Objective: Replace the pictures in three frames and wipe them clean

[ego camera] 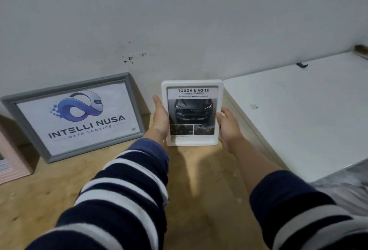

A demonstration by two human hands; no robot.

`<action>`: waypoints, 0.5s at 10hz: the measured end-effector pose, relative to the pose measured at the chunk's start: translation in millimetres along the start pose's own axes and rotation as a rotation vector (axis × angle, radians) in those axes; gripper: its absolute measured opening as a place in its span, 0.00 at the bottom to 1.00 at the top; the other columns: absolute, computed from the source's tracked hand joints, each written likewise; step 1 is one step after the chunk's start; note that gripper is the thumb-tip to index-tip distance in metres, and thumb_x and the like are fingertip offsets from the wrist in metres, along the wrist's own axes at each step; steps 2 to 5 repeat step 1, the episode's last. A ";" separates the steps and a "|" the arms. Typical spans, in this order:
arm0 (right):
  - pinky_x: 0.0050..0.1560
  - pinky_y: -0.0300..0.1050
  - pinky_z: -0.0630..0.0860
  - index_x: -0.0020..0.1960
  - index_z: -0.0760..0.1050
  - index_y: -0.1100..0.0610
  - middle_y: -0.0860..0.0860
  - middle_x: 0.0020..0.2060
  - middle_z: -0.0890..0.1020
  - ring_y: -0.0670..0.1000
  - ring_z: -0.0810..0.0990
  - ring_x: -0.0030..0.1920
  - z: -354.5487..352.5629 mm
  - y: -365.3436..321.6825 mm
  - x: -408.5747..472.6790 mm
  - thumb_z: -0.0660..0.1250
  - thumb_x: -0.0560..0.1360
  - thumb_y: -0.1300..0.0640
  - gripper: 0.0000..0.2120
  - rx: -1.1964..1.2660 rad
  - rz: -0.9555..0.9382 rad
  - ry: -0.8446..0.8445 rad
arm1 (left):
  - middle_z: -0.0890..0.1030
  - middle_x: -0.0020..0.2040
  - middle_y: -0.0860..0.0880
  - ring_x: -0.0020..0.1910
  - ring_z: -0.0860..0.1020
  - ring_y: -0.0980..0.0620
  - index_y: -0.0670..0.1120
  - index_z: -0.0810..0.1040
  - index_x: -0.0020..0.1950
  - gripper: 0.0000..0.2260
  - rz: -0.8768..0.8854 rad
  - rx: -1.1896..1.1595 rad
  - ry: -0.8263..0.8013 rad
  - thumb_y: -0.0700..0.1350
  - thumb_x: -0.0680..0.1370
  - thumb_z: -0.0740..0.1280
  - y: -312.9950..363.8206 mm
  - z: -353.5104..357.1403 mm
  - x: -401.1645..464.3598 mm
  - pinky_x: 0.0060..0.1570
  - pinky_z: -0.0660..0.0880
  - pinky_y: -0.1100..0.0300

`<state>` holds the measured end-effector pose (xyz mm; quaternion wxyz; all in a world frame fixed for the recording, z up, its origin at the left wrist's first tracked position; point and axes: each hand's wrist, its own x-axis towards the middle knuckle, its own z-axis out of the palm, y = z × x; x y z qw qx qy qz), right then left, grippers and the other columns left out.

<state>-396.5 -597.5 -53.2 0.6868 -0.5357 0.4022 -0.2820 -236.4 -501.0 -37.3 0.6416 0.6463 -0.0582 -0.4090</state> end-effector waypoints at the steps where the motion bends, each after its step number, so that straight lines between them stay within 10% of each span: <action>1: 0.63 0.57 0.75 0.64 0.75 0.42 0.49 0.55 0.83 0.54 0.81 0.56 -3.0 -2.8 -1.1 0.58 0.75 0.60 0.22 -0.040 0.024 -0.025 | 0.84 0.47 0.46 0.48 0.81 0.49 0.49 0.80 0.51 0.37 0.068 0.031 0.074 0.73 0.75 0.41 -1.4 -2.4 -7.6 0.61 0.70 0.51; 5: 0.63 0.57 0.75 0.64 0.75 0.42 0.49 0.55 0.83 0.54 0.81 0.56 -3.0 -2.8 -1.1 0.58 0.75 0.60 0.22 -0.040 0.024 -0.025 | 0.84 0.47 0.46 0.48 0.81 0.49 0.49 0.80 0.51 0.37 0.068 0.031 0.074 0.73 0.75 0.41 -1.4 -2.4 -7.6 0.61 0.70 0.51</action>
